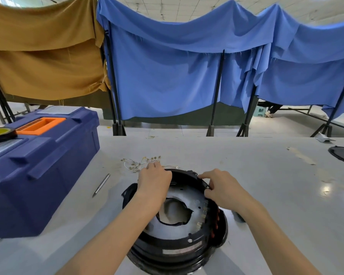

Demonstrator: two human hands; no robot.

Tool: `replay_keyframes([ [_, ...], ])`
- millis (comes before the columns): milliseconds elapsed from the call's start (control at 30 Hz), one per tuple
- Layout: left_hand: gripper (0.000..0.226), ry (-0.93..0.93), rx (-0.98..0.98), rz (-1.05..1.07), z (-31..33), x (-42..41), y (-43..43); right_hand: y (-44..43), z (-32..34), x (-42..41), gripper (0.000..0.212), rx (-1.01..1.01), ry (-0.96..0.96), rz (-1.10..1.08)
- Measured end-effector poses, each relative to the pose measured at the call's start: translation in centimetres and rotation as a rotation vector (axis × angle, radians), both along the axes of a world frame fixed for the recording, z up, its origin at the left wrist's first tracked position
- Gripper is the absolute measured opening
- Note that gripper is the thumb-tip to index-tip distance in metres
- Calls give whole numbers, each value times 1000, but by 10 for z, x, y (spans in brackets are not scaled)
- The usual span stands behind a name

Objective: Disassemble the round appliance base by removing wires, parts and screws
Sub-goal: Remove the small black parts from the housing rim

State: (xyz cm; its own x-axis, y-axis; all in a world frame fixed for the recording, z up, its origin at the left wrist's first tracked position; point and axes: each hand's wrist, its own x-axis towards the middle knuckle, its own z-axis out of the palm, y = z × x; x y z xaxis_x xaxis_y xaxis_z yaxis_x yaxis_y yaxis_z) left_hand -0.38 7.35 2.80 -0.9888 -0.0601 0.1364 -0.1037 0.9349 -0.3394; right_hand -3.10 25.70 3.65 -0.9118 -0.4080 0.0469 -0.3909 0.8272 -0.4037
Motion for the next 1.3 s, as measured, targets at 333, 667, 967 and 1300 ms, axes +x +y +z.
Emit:
replay_keyframes([
  [333,66,-18,7,90,4,10,2,-35,-12,-31,25,-253,22,51],
  [667,64,-26,139,-140,-11,8,-1,-11,-24,-18,26,-562,-140,35],
  [967,44,166,172,-279,-7,5,13,-27,-41,-1,26,-942,-182,-111],
  [1300,29,147,544,-278,-22,9,21,-27,-43,0,25,-1145,-339,-138],
])
